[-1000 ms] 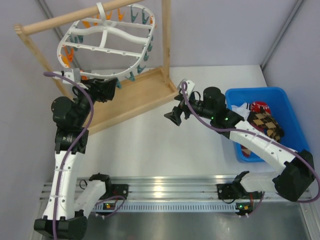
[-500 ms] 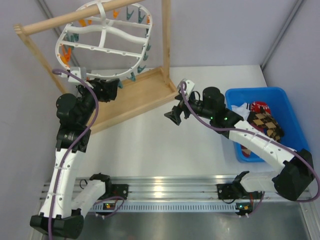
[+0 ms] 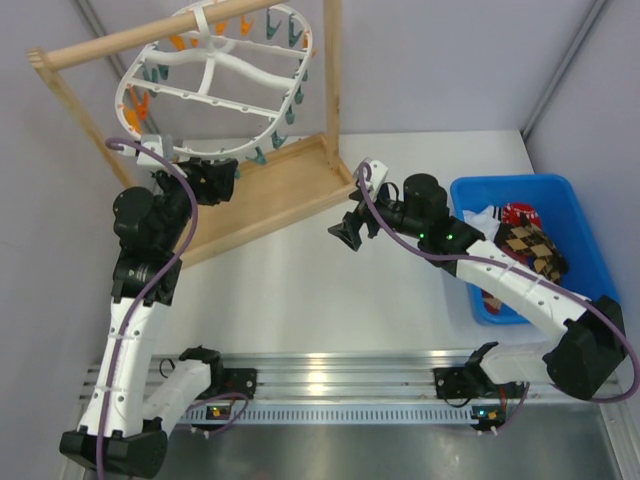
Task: Clip the socks to the hanger
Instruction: Open the clamp at the hanger.
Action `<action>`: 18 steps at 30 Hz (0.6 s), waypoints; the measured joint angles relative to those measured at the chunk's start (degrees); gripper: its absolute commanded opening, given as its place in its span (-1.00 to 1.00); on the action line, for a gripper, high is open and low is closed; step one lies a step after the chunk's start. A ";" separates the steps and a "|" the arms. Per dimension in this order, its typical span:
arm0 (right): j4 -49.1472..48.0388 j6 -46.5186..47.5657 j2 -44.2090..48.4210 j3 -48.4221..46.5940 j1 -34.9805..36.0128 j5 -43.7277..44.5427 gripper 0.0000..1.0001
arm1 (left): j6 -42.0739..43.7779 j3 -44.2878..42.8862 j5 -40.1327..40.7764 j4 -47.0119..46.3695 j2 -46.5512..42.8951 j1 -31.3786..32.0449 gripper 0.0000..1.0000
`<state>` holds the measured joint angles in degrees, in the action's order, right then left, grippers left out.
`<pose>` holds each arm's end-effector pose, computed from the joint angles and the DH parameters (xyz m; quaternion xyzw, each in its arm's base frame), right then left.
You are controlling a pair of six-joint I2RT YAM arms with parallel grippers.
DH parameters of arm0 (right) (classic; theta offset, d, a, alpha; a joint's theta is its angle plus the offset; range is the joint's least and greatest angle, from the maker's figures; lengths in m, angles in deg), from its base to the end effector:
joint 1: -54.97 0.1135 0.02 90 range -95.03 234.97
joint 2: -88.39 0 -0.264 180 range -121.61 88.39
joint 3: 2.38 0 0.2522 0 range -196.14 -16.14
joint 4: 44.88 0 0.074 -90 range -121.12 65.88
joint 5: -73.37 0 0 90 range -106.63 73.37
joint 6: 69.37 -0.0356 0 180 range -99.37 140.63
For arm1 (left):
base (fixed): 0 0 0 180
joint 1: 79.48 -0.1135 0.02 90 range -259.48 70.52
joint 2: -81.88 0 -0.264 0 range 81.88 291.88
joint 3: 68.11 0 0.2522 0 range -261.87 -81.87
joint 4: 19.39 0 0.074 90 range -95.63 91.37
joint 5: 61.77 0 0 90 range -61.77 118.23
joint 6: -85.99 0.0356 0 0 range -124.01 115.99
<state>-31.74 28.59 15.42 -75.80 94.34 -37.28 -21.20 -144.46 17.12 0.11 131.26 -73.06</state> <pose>0.2236 0.1997 0.3443 -0.4109 0.6587 0.3011 0.5537 0.1790 -0.0270 0.4424 0.0108 0.6604 -0.2155 0.7193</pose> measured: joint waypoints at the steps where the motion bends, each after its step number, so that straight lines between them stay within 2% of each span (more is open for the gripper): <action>1: 0.00 0.00 0.00 0.00 0.00 0.02 1.00 | 0.04 0.00 -0.04 -0.02 -0.02 0.00 0.38; 5: 0.00 0.02 0.00 0.00 0.00 0.00 1.00 | 0.59 0.00 -0.87 0.00 -0.04 0.00 0.38; 9: 0.00 0.17 0.02 0.00 0.00 0.00 0.99 | 0.61 0.00 -0.07 0.00 0.04 0.00 0.29; 18: -0.07 -0.15 0.02 0.00 0.00 0.00 1.00 | -1.27 -0.92 2.49 1.31 0.92 0.02 -0.32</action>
<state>-31.80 28.44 15.44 -75.80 94.34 -37.28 -22.47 -145.37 19.61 1.42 132.18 -73.04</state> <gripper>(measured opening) 0.996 0.407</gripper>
